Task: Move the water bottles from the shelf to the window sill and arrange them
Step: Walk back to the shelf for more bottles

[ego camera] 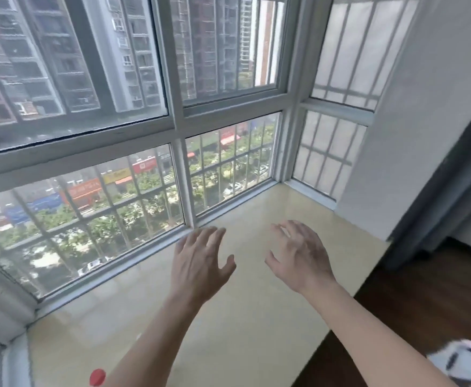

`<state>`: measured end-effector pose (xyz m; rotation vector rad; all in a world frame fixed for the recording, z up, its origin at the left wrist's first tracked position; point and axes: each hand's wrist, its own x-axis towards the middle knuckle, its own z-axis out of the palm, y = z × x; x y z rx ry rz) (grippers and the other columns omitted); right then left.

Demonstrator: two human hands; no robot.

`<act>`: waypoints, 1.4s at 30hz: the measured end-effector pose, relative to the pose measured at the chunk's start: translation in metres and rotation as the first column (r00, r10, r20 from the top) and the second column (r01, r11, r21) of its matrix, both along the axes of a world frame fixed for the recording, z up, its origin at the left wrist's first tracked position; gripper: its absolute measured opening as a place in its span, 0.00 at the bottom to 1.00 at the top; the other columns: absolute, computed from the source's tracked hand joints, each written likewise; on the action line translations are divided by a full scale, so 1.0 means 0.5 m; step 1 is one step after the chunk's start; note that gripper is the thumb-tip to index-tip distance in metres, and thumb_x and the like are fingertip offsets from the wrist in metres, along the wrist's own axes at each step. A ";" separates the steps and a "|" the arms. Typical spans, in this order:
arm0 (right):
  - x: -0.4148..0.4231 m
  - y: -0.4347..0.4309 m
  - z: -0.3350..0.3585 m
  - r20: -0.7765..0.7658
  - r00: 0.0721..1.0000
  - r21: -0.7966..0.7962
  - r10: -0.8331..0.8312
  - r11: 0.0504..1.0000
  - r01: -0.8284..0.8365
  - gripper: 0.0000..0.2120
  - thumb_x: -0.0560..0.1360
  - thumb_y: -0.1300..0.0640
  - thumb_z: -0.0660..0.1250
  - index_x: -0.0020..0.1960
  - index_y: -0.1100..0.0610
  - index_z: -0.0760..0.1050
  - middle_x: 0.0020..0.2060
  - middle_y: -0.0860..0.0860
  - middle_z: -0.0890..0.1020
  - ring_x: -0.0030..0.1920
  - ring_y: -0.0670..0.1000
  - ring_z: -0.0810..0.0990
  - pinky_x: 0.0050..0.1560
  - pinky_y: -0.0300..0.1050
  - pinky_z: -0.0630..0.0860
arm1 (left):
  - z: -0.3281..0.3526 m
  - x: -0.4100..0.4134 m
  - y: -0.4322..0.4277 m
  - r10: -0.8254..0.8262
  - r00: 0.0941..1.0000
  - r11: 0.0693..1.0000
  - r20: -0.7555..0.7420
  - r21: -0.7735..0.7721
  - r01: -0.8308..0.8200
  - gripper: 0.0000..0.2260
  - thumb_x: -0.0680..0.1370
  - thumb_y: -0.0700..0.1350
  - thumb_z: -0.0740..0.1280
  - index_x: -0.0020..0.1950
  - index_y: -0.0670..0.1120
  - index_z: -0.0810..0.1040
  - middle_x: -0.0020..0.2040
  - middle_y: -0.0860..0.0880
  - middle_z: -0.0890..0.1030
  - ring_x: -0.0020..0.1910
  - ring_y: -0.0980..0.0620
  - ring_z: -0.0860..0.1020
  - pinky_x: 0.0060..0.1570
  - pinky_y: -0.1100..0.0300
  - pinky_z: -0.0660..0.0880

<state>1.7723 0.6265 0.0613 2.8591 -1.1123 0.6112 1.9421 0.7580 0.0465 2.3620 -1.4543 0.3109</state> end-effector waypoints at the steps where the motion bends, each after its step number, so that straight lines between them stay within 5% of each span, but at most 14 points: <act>1: -0.037 0.000 -0.004 -0.009 0.999 0.010 -0.053 0.999 0.053 0.23 0.72 0.45 0.65 0.64 0.52 0.75 0.60 0.52 0.78 0.62 0.57 0.76 0.64 0.53 0.74 | -0.004 -0.022 -0.017 -0.055 0.998 0.998 -0.005 0.002 0.055 0.27 0.73 0.63 0.59 0.68 0.53 0.72 0.65 0.54 0.77 0.65 0.48 0.72 0.64 0.50 0.69; 10: -0.351 0.030 -0.018 -0.038 0.898 0.028 -0.439 0.898 0.440 0.26 0.74 0.44 0.63 0.68 0.55 0.74 0.61 0.54 0.78 0.65 0.58 0.74 0.67 0.56 0.71 | -0.016 -0.256 -0.150 -0.454 0.891 0.891 -0.020 -0.001 0.454 0.27 0.74 0.61 0.60 0.70 0.51 0.70 0.67 0.53 0.76 0.67 0.47 0.71 0.66 0.48 0.66; 16: -0.494 0.024 -0.036 0.064 0.827 -0.052 -0.559 0.825 0.562 0.20 0.71 0.49 0.69 0.60 0.57 0.79 0.55 0.54 0.80 0.59 0.58 0.78 0.60 0.54 0.75 | -0.025 -0.403 -0.224 -0.594 0.804 0.804 0.001 0.012 0.594 0.27 0.75 0.61 0.61 0.71 0.51 0.70 0.68 0.52 0.75 0.68 0.47 0.70 0.66 0.49 0.65; 25: -0.640 -0.115 -0.089 0.074 0.783 -0.045 -0.618 0.782 0.622 0.20 0.71 0.50 0.69 0.60 0.57 0.78 0.55 0.54 0.80 0.58 0.57 0.78 0.59 0.55 0.76 | -0.054 -0.550 -0.410 -0.679 0.734 0.734 0.015 0.029 0.679 0.25 0.74 0.60 0.62 0.69 0.51 0.72 0.66 0.51 0.77 0.66 0.45 0.73 0.64 0.49 0.67; 42: -0.925 -0.667 -0.096 0.144 0.734 -0.025 -0.664 0.739 0.673 0.18 0.69 0.51 0.71 0.57 0.56 0.79 0.53 0.53 0.80 0.56 0.57 0.78 0.59 0.53 0.74 | -0.028 -0.865 -0.982 -0.717 0.696 0.696 0.027 -0.022 0.718 0.22 0.72 0.58 0.63 0.63 0.50 0.75 0.62 0.54 0.78 0.61 0.47 0.76 0.61 0.49 0.71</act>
